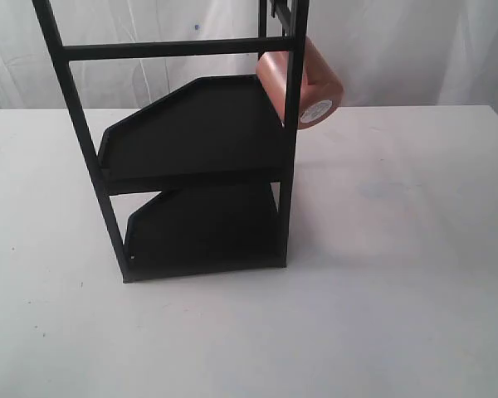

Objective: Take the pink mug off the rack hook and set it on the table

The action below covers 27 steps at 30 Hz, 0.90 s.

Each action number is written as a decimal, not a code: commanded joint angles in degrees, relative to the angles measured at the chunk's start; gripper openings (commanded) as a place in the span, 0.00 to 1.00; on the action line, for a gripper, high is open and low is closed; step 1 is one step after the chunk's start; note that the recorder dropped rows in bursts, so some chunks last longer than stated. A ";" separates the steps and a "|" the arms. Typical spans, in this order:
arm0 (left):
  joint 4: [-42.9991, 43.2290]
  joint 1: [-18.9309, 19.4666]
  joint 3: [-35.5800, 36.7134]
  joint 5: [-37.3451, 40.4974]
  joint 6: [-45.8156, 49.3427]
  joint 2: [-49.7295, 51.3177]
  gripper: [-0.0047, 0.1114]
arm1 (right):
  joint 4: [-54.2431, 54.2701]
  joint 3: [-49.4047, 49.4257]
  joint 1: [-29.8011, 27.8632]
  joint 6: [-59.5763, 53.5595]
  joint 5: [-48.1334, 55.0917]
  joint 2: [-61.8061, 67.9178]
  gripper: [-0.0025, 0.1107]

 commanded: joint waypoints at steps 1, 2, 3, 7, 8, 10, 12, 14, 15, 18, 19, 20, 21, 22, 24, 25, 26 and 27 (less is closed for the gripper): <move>0.00 0.00 0.32 -0.01 -0.01 -0.28 0.04 | -0.13 0.12 -0.27 -0.20 -0.21 -0.17 0.02; 0.00 0.00 0.32 -0.01 -0.01 -0.28 0.04 | -0.13 0.12 -0.27 -0.20 -0.21 -0.17 0.02; 0.00 0.00 0.32 -0.01 -0.01 -0.28 0.04 | -0.13 0.12 -0.27 -0.20 -0.21 -0.17 0.02; 0.00 0.00 0.32 -0.11 -0.01 -0.28 0.04 | -1.70 0.12 -0.27 -2.70 -1.58 -0.17 0.02; 0.00 0.00 0.32 -0.01 -0.01 -0.28 0.04 | -1.84 0.12 -0.27 -3.65 -1.99 -0.17 0.02; 0.00 0.00 0.32 -0.01 -0.01 -0.28 0.04 | -2.11 0.12 -0.27 -5.36 -2.79 -0.17 0.02; 0.00 0.00 0.32 -0.01 -0.01 -0.28 0.04 | -2.32 0.12 -0.27 -7.34 -3.96 -0.17 0.02; 0.00 0.00 0.32 -0.01 -0.01 -0.28 0.04 | -2.20 0.12 -0.27 -7.59 -5.34 -0.17 0.02; 0.00 0.00 0.32 -0.01 -0.01 -0.28 0.04 | -2.20 0.12 -0.27 -7.59 -6.90 -0.17 0.02; 0.00 0.00 0.32 -0.01 -0.01 -0.28 0.04 | -2.20 0.12 -0.27 -7.59 -12.50 -0.17 0.02; 0.00 0.00 0.32 -0.01 -0.01 -0.28 0.04 | -2.04 0.12 -0.27 -7.59 -14.17 -0.17 0.02; 0.00 0.00 0.32 -0.01 -0.01 -0.28 0.04 | -1.28 0.12 -0.27 -6.44 -16.35 -0.17 0.02; 0.00 0.00 0.32 -0.01 -0.01 -0.28 0.04 | 0.82 0.12 -0.27 -2.83 -19.92 -0.17 0.02; 0.00 0.00 0.32 -0.01 -0.01 -0.28 0.04 | 2.18 0.12 -0.27 0.03 -22.46 -0.17 0.02; 0.00 0.00 0.32 -0.01 -0.01 -0.28 0.04 | 4.65 0.12 -0.27 7.08 -29.86 -0.17 0.02; 0.00 0.00 0.32 -0.01 -0.01 -0.28 0.04 | 5.32 0.12 -0.27 9.99 -33.36 -0.17 0.02; 0.00 0.00 0.32 -0.01 -0.01 -0.28 0.04 | 5.83 0.12 -0.27 13.65 -38.12 -0.17 0.02; 0.00 0.00 0.32 -0.01 -0.01 -0.28 0.04 | 6.34 0.12 -0.27 17.29 -43.24 -0.17 0.02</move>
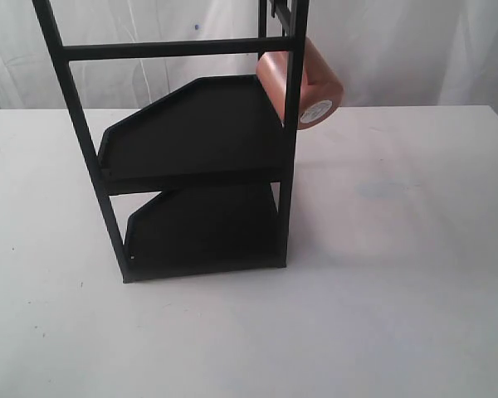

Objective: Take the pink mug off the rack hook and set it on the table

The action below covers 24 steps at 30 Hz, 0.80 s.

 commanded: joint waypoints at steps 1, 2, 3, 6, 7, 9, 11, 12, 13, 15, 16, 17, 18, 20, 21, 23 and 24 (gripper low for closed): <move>0.00 0.00 0.32 -0.01 -0.01 -0.28 0.04 | 3.24 0.12 -0.27 16.22 -21.92 -0.17 0.02; 0.00 0.00 0.32 -0.01 -0.01 -0.28 0.04 | 3.58 0.12 -0.27 20.34 -27.63 -0.17 0.02; 0.00 0.00 0.32 -0.01 -0.01 -0.28 0.04 | 5.01 0.12 -0.27 23.65 -33.14 -0.17 0.02; 0.00 0.00 0.32 -0.01 -0.01 -0.28 0.04 | 10.35 -0.77 -0.27 31.48 -42.16 -0.17 0.02; 0.00 0.00 0.32 -0.01 -0.01 -0.28 0.04 | 10.91 -2.00 -0.27 33.18 -43.18 -0.17 0.02; 0.00 0.00 0.32 -0.01 -0.01 -0.28 0.04 | 10.14 -5.13 -0.27 35.28 -42.33 -0.17 0.02; 0.00 0.00 0.32 -0.01 -0.01 -0.28 0.04 | 7.51 -8.19 -0.27 35.28 -38.84 -0.17 0.02; 0.00 0.00 0.32 -0.01 -0.01 -0.28 0.04 | 5.54 -9.95 -0.27 34.85 -36.18 -0.17 0.02; 0.00 0.00 0.32 -0.01 -0.01 -0.28 0.04 | 2.96 -11.62 -0.27 33.49 -32.83 -0.17 0.02; 0.00 0.00 0.32 -0.01 -0.01 -0.28 0.04 | -5.79 -14.43 -0.27 26.81 -24.67 -0.17 0.02; 0.00 0.00 0.32 -0.01 -0.01 -0.28 0.04 | -11.26 -15.60 -0.27 21.85 -19.46 -0.17 0.02; 0.00 0.00 0.32 -0.01 -0.01 -0.28 0.04 | -16.04 -16.34 -0.27 18.11 -15.28 -0.17 0.02; 0.00 0.00 0.32 -0.01 -0.01 -0.28 0.04 | -21.50 -16.55 -0.27 14.20 -9.94 -0.17 0.02; 0.00 0.00 0.32 -0.01 -0.01 -0.28 0.04 | -27.27 -16.42 -0.27 9.98 1.30 1.51 0.02; 0.00 0.00 0.32 -0.01 -0.01 -0.28 0.04 | -27.66 -16.42 -0.27 9.12 13.83 4.08 0.02; 0.00 0.00 0.32 -0.01 -0.01 -0.28 0.04 | -30.36 -16.05 -0.27 9.12 18.54 7.84 0.02; 0.00 0.00 0.32 -0.01 -0.01 -0.28 0.04 | -30.83 -15.89 0.01 9.37 16.58 8.48 0.02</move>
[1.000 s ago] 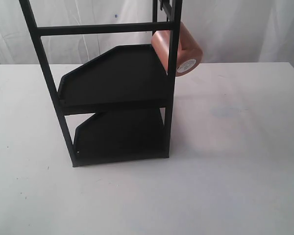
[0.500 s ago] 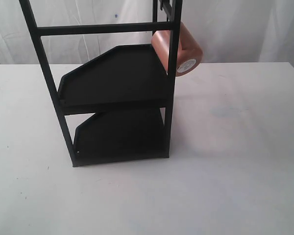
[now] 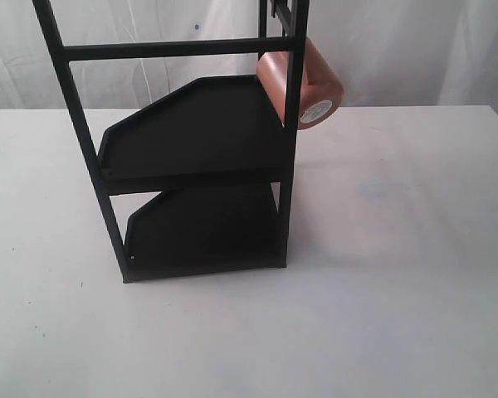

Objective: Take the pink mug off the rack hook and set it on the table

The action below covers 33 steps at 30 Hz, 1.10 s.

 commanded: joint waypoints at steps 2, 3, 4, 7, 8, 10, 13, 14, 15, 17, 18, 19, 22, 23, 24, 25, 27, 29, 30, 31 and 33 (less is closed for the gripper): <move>0.00 0.00 0.32 -0.11 -0.01 -0.28 0.04 | -3.47 0.51 -0.01 -1.24 0.65 4.58 0.02; 0.00 0.00 0.32 -0.11 -0.01 -0.28 0.04 | -3.47 0.51 -0.01 -1.24 1.48 4.62 0.02; 0.00 0.00 0.32 -0.11 -0.01 -0.28 0.04 | -3.47 0.51 -0.01 -1.24 2.18 4.69 0.02; 0.00 0.00 0.32 -0.11 -0.01 -0.28 0.04 | -3.47 0.60 -0.01 -0.43 8.49 6.59 0.02; 0.00 0.00 0.32 -0.11 -0.01 -0.28 0.04 | -3.47 -0.21 -0.01 2.70 12.16 8.54 0.02; 0.00 0.00 0.32 -0.11 -0.01 -0.28 0.04 | -3.31 -1.45 -0.01 4.11 15.95 12.95 0.02; 0.00 0.00 0.32 -0.11 -0.01 -0.28 0.04 | 0.57 -2.52 -0.01 4.11 15.76 19.66 0.02; 0.00 0.00 0.32 -0.11 -0.01 -0.28 0.04 | 2.62 -3.02 -0.01 4.11 15.64 22.44 0.02; 0.00 0.00 0.32 -0.11 -0.01 -0.28 0.04 | 4.23 -3.51 -0.01 3.43 15.64 24.38 0.02; 0.00 0.00 0.32 -0.11 -0.01 -0.28 0.04 | 7.36 -4.87 -0.01 1.19 16.07 29.36 0.02; 0.00 0.00 0.32 -0.11 -0.01 -0.28 0.04 | 9.44 -5.65 -0.01 -0.59 16.38 31.77 0.02; 0.00 0.00 0.32 -0.11 -0.01 -0.28 0.04 | 12.07 -6.77 -0.01 -3.34 16.98 34.04 0.02; 0.00 0.00 0.32 -0.11 -0.01 -0.28 0.04 | 21.71 -10.06 -0.01 -13.34 19.80 39.70 0.02; 0.00 0.00 0.32 -0.11 -0.01 -0.28 0.04 | 25.57 -11.08 -0.01 -17.56 20.87 41.62 0.02; 0.00 0.00 0.32 -0.11 -0.01 -0.28 0.04 | 28.77 -12.10 -0.01 -22.03 21.99 42.70 0.02; 0.00 0.00 0.32 -0.11 -0.01 -0.28 0.04 | 32.68 -13.14 -0.01 -26.14 23.74 44.76 0.02; 0.00 0.00 0.32 -0.11 -0.01 -0.28 0.04 | 39.45 -14.85 -0.01 -32.58 27.68 47.65 0.02; 0.00 0.00 0.32 -0.11 -0.01 -0.28 0.04 | 43.38 -16.43 -0.01 -36.82 30.80 50.24 0.02; 0.00 0.00 0.32 -0.11 -0.01 -0.28 0.04 | 44.46 -17.09 -0.01 -37.71 31.95 51.03 0.02; 0.00 0.00 0.32 -0.11 -0.01 -0.28 0.04 | 45.42 -17.98 -0.01 -38.27 33.49 51.77 0.02; 0.00 0.00 0.32 -0.11 -0.01 -0.28 0.04 | 46.97 -20.19 -0.01 -38.28 36.02 51.89 0.02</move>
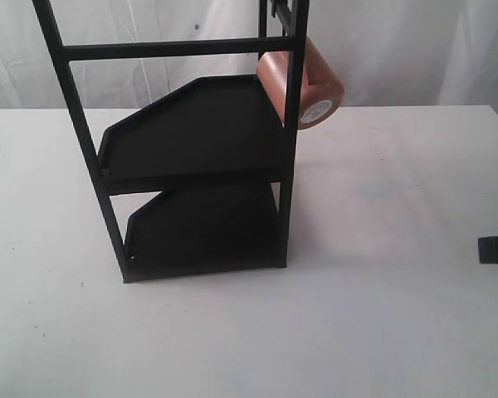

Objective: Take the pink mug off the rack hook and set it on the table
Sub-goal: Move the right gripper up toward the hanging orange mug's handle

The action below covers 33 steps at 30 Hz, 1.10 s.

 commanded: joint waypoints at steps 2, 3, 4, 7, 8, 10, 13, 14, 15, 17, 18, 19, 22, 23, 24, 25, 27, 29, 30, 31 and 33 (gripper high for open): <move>0.00 0.00 0.32 -0.11 -0.01 -0.28 0.04 | 5.87 -6.70 -0.01 -3.51 7.76 0.63 0.02; 0.00 0.00 0.32 -0.11 -0.01 -0.28 0.04 | 6.16 -8.23 -0.01 -3.51 9.21 0.20 0.02; 0.00 0.00 0.32 -0.11 -0.01 -0.28 0.04 | 6.31 -10.76 -0.01 -3.61 10.61 -0.41 0.02; 0.00 0.00 0.32 -0.11 -0.01 -0.28 0.04 | 6.31 -16.82 -0.01 -4.02 12.91 -2.06 0.02; 0.00 0.00 0.32 -0.11 -0.01 -0.28 0.04 | 6.31 -19.23 -0.01 -4.21 13.34 -2.35 0.02; 0.00 0.00 0.32 -0.11 -0.01 -0.28 0.04 | 6.62 -24.19 -0.01 -5.16 15.03 -1.93 0.02; 0.00 0.00 0.32 -0.11 -0.01 -0.28 0.04 | 7.44 -32.23 -0.01 -6.51 22.86 2.59 0.02; 0.00 0.00 0.32 -0.11 -0.01 -0.28 0.04 | 8.53 -34.16 -0.01 -7.87 25.63 5.28 0.02; 0.00 0.00 0.32 -0.11 -0.01 -0.28 0.04 | 10.43 -36.39 -0.01 -8.96 27.70 8.39 0.02; 0.00 0.00 0.32 -0.11 -0.01 -0.28 0.04 | 14.40 -40.09 -0.01 -10.44 30.22 14.92 0.02; 0.00 0.00 0.32 -0.11 -0.01 -0.28 0.04 | 16.25 -42.11 -0.01 -10.66 31.43 17.50 0.02; 0.00 0.00 0.32 -0.11 -0.01 -0.28 0.04 | 20.51 -45.77 -0.01 -12.84 33.08 23.15 0.02; 0.00 0.00 0.32 -0.11 -0.01 -0.28 0.04 | 29.05 -49.48 -0.01 -19.33 31.35 27.96 0.02; 0.00 0.00 0.32 -0.11 -0.01 -0.28 0.04 | 33.25 -49.61 -0.01 -22.36 28.63 28.95 0.02; 0.00 0.00 0.32 -0.11 -0.01 -0.28 0.04 | 34.68 -49.61 -0.01 -23.68 28.24 29.19 0.02; 0.00 0.00 0.32 -0.11 -0.01 -0.28 0.04 | 37.65 -49.61 -0.01 -28.87 28.06 29.69 0.02; 0.00 0.00 0.32 -0.11 -0.01 -0.28 0.04 | 42.89 -49.61 -0.01 -36.26 28.06 30.05 0.09; 0.00 0.00 0.32 -0.11 -0.01 -0.28 0.04 | 47.70 -49.61 -0.01 -41.52 28.32 30.62 0.22; 0.00 0.00 0.32 -0.11 -0.01 -0.28 0.04 | 49.52 -49.61 -0.01 -43.66 28.66 31.15 0.31; 0.00 0.00 0.32 -0.11 -0.01 -0.28 0.04 | 49.55 -49.61 -0.01 -44.26 28.78 31.61 0.35; 0.00 0.00 0.32 -0.11 -0.01 -0.28 0.04 | 49.87 -49.61 -0.01 -44.26 29.84 33.54 0.38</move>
